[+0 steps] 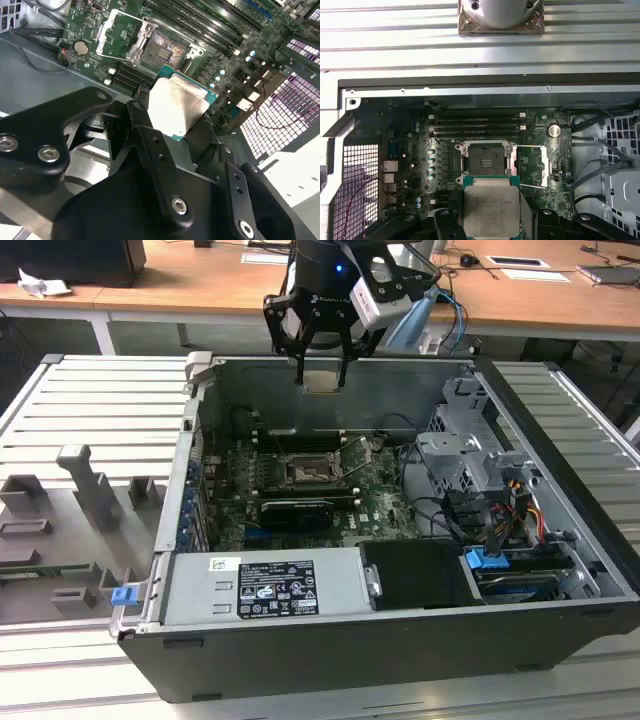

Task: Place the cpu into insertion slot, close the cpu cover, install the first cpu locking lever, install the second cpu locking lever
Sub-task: 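Place the cpu into insertion slot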

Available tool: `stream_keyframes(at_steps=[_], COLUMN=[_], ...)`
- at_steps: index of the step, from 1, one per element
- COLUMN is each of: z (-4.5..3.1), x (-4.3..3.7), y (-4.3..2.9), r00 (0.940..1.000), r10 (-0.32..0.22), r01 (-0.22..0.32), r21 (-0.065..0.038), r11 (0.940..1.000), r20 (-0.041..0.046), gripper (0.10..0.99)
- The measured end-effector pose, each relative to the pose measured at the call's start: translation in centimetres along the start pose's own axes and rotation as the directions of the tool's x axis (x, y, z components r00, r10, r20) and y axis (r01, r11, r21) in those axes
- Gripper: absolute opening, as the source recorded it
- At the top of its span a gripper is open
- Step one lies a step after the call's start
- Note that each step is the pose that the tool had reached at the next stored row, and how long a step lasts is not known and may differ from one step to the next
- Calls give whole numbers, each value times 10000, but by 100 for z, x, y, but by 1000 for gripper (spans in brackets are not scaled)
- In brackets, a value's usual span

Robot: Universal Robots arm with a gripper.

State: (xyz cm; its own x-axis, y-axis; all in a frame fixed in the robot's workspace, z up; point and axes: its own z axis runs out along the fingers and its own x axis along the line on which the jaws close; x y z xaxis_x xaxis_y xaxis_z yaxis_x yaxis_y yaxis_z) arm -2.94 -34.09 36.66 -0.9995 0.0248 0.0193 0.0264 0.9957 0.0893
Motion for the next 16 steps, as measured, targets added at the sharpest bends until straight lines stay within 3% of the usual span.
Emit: stream_keyframes(at_steps=[9, 16], z=[9, 44], x=[0, 29], y=[-1, -7], r00=[9977, 9971], r10=[681, 764], r01=[-681, -764], r21=[10, 8], r11=[9977, 9971], r20=[62, 61], gripper=[541, 541])
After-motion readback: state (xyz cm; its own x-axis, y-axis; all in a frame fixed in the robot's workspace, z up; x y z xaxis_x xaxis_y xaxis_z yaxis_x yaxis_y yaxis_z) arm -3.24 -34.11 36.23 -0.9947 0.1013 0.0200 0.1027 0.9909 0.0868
